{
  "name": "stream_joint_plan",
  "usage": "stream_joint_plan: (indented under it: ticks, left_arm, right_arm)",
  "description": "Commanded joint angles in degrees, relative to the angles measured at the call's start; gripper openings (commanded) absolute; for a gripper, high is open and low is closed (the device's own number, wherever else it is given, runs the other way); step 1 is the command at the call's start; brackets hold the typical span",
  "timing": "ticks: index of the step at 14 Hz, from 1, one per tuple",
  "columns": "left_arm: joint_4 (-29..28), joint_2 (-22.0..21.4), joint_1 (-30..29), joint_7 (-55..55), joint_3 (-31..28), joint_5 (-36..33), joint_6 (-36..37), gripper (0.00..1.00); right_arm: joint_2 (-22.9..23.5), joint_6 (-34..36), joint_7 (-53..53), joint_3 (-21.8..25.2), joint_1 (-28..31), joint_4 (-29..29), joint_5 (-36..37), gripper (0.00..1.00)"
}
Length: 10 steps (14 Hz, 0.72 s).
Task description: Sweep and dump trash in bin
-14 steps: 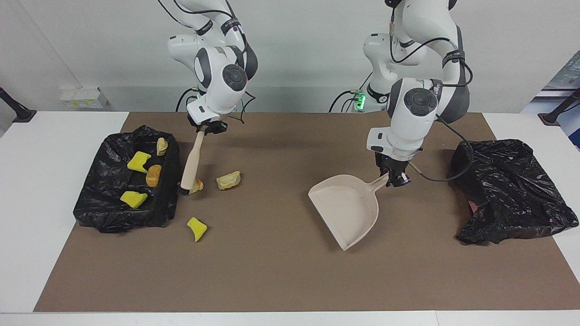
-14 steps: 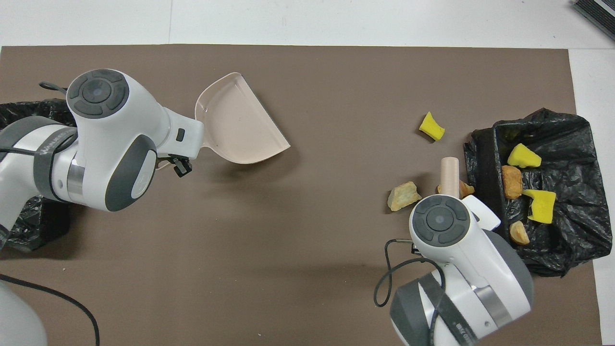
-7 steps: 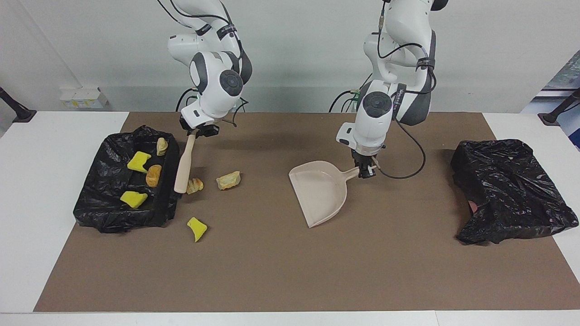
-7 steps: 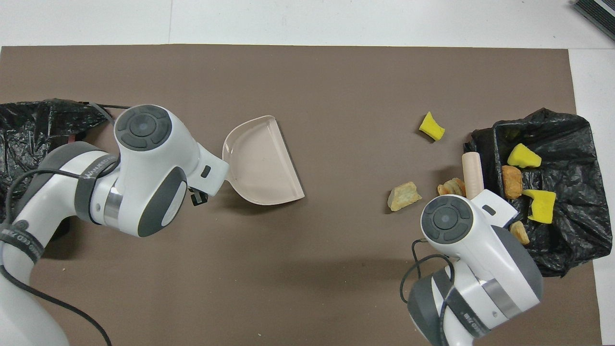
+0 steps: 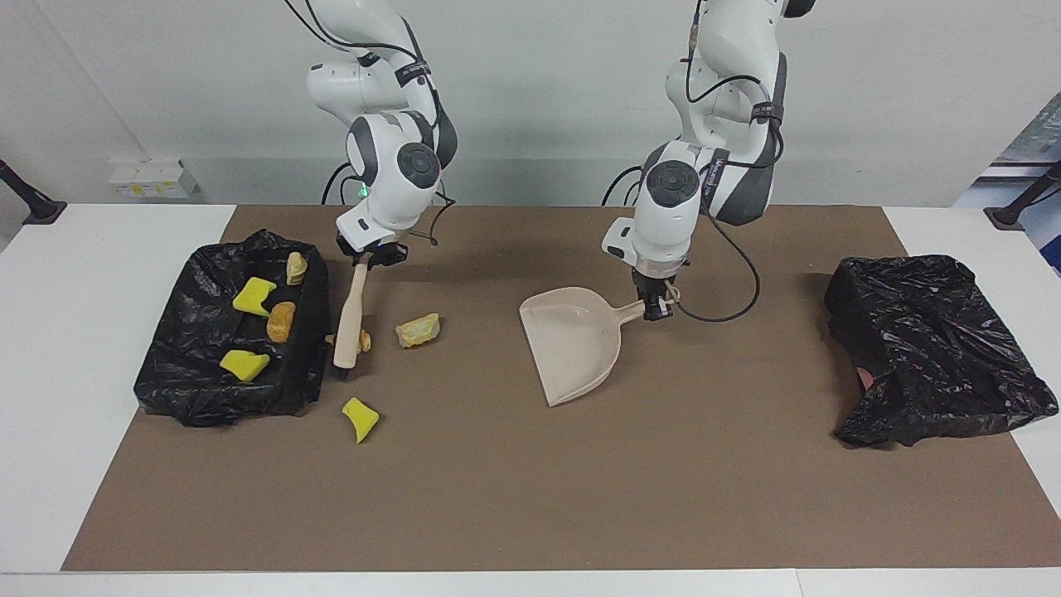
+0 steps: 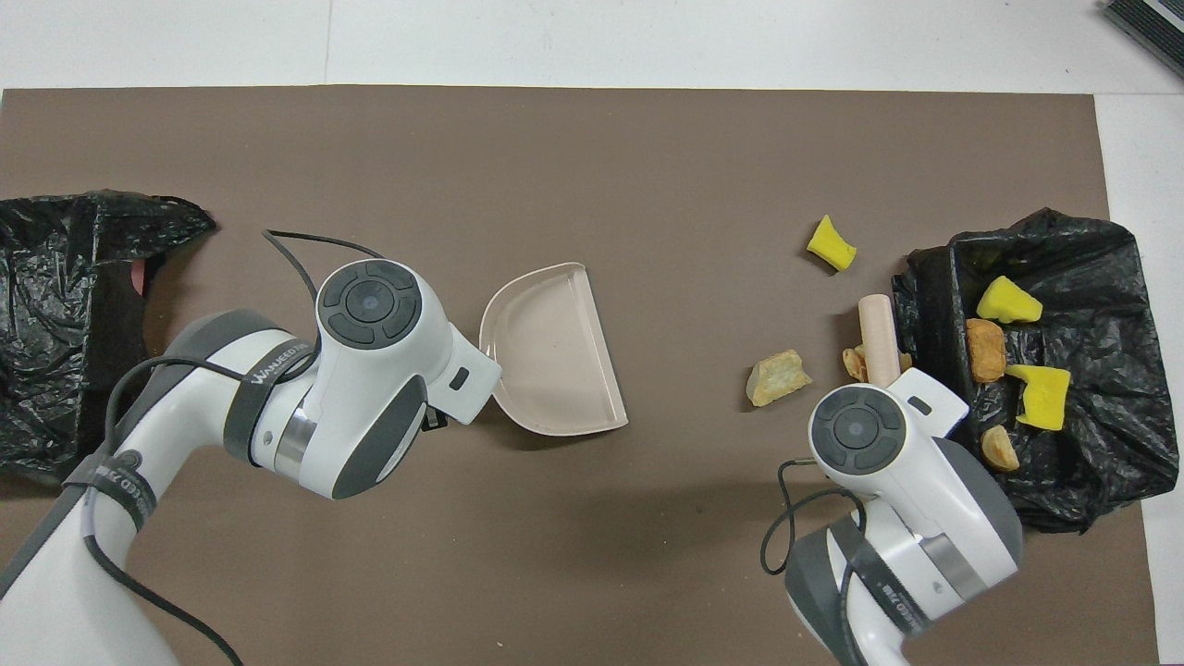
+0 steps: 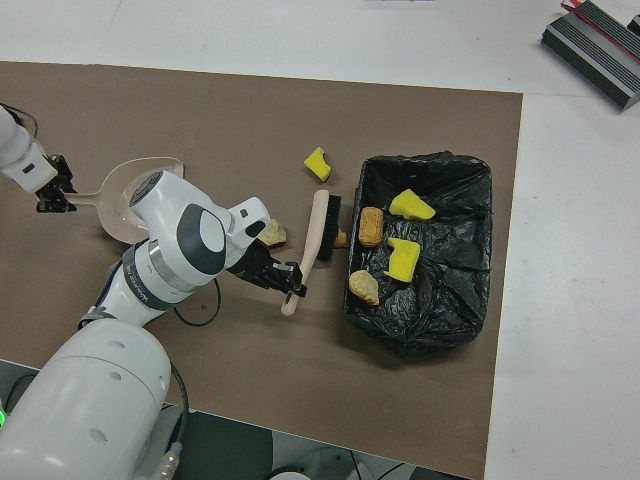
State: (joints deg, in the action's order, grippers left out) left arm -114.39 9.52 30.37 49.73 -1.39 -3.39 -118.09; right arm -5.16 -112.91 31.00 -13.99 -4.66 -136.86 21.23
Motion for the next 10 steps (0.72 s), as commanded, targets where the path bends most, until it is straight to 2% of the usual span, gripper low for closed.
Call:
stream_joint_plan:
  ticks: [1,3,6,8,10]
  left_arm:
    - [-3.99,-2.84,2.14,-1.03,-0.72,-0.04,-1.18,0.00]
    - [-5.39,-3.72,2.93,-1.39,-0.72,-0.04,-1.79,0.00]
    - [-6.54,-4.34,3.20,-1.31,-0.72,-0.04,-2.32,0.00]
    - [-8.38,-5.30,3.73,-1.31,-0.81,-0.04,-3.64,0.00]
    - [-9.00,-5.74,3.73,-1.31,-0.72,-0.04,-4.17,0.00]
  right_arm:
    - [3.56,-1.61,-1.74,-0.60,-5.07,3.52,-8.37,0.00]
    - [4.89,-1.52,-1.74,-0.60,-8.85,6.60,-14.35,0.00]
    - [7.61,-1.26,-1.21,-0.60,-11.59,12.04,-17.62,0.00]
    - [10.33,0.84,0.10,-0.51,-11.51,17.75,-18.85,0.00]
    - [10.26,4.17,-0.15,-0.25,-9.76,21.36,-18.94,0.00]
